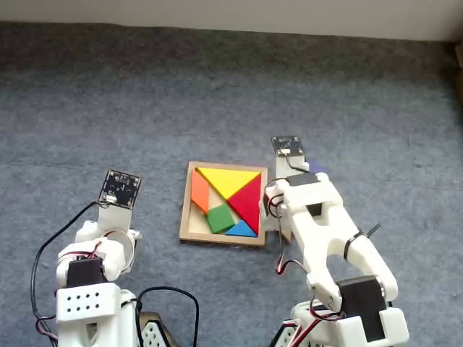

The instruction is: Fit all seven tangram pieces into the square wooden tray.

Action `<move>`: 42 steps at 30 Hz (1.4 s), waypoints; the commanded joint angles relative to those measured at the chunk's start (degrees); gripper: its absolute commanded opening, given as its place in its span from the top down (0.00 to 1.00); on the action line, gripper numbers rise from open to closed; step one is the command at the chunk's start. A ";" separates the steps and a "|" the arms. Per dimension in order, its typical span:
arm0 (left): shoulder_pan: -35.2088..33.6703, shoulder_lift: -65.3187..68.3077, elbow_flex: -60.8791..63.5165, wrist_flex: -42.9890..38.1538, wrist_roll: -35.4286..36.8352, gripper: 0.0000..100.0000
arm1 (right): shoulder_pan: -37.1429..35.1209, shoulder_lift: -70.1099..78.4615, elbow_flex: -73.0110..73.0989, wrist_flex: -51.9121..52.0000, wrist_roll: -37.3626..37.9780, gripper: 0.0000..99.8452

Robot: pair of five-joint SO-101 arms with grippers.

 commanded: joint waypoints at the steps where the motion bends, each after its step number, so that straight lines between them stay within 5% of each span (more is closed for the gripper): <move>1: -0.66 -0.75 -0.40 -0.70 0.18 0.85 | -0.31 -0.13 -0.13 0.22 -0.18 0.84; 23: -0.66 -0.75 -0.40 -0.70 0.18 0.85 | 1.63 -6.29 -5.85 7.52 8.26 0.89; 31: -0.66 -0.75 -0.40 -0.70 0.18 0.85 | -4.97 -15.52 -6.29 7.16 22.15 0.89; 42: -0.66 -0.75 -0.40 -0.70 0.18 0.85 | -15.43 -7.43 -8.13 3.21 42.64 0.89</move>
